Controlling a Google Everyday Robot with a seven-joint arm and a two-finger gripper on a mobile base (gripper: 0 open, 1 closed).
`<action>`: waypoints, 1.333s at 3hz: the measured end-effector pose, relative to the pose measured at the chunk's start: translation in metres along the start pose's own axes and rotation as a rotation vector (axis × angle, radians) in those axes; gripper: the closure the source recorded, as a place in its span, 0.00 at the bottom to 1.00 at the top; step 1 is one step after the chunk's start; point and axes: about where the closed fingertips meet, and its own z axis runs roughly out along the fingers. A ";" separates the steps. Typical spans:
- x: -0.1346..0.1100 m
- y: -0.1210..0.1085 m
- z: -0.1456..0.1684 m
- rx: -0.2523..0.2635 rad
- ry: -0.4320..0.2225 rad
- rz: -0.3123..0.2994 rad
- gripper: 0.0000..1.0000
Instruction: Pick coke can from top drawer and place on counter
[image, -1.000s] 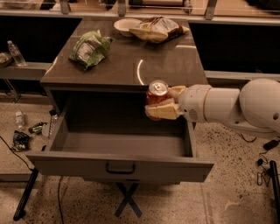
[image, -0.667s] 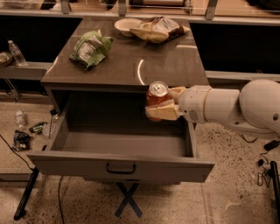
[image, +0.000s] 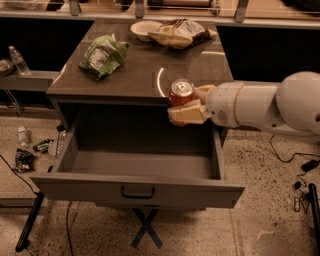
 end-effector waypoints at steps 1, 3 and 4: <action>-0.030 -0.036 0.008 0.013 -0.006 -0.047 1.00; -0.048 -0.108 0.075 -0.006 -0.059 -0.067 1.00; -0.048 -0.134 0.103 -0.020 -0.050 -0.048 1.00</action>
Offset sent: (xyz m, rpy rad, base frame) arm 0.1202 0.0006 0.0319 0.0079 -0.0808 0.0418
